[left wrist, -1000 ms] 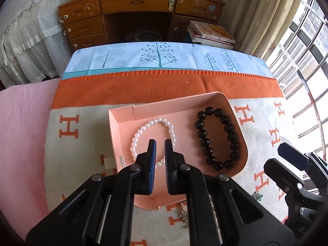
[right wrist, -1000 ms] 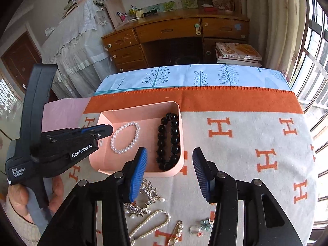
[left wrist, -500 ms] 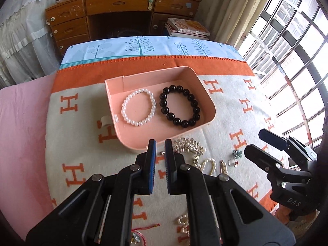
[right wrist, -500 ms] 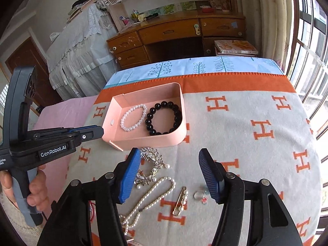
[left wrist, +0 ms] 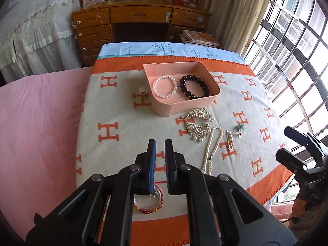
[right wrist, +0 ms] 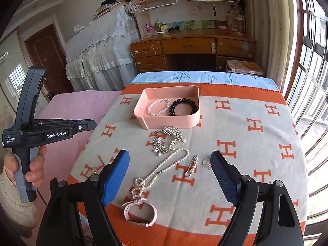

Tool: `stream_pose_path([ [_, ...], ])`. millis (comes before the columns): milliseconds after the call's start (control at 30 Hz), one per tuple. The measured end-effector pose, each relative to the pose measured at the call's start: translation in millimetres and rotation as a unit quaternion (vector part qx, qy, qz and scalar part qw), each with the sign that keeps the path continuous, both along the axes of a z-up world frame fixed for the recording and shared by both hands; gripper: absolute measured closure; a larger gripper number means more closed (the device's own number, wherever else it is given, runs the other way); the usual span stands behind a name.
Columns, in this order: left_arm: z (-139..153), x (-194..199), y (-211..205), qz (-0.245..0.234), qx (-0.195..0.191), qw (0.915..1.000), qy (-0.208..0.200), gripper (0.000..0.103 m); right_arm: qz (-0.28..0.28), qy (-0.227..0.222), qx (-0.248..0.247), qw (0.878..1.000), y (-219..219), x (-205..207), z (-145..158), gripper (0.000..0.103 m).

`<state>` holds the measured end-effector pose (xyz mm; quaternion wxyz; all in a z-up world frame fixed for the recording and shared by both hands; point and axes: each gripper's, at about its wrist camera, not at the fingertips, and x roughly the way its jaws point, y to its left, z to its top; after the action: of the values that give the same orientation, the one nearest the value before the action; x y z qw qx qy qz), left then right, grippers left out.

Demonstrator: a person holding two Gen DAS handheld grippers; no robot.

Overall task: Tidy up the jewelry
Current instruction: 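Move the right tool to the pink-strap watch and grasp its strap, then grasp the red string bracelet with the left tool while the right tool holds the watch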

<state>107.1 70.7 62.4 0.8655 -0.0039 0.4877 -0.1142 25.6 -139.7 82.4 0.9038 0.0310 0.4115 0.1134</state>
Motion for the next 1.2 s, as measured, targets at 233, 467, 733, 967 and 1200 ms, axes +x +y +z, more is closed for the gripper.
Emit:
stream_pose_path([
  [233, -34, -50, 30, 0.033, 0.033, 0.9989, 0.007, 0.097, 0.073, 0.053, -0.065, 0.994, 41, -29, -40, 0.037],
  [467, -78, -75, 46, 0.052, 0.037, 0.9971, 0.042, 0.097, 0.177, 0.097, -0.166, 0.965, 86, -32, -95, 0.045],
  [733, -102, -77, 56, 0.065, 0.024, 0.995, 0.071, 0.097, 0.242, 0.139, -0.213, 0.936, 113, -8, -139, 0.059],
  [967, -107, -72, 54, 0.055, 0.013, 0.995, 0.083, 0.097, 0.238, 0.146, -0.197, 0.94, 115, -1, -145, 0.096],
  [1200, -112, -66, 44, 0.03, -0.004, 0.9946, 0.099, 0.097, 0.167, 0.137, -0.139, 0.967, 92, -12, -135, 0.098],
])
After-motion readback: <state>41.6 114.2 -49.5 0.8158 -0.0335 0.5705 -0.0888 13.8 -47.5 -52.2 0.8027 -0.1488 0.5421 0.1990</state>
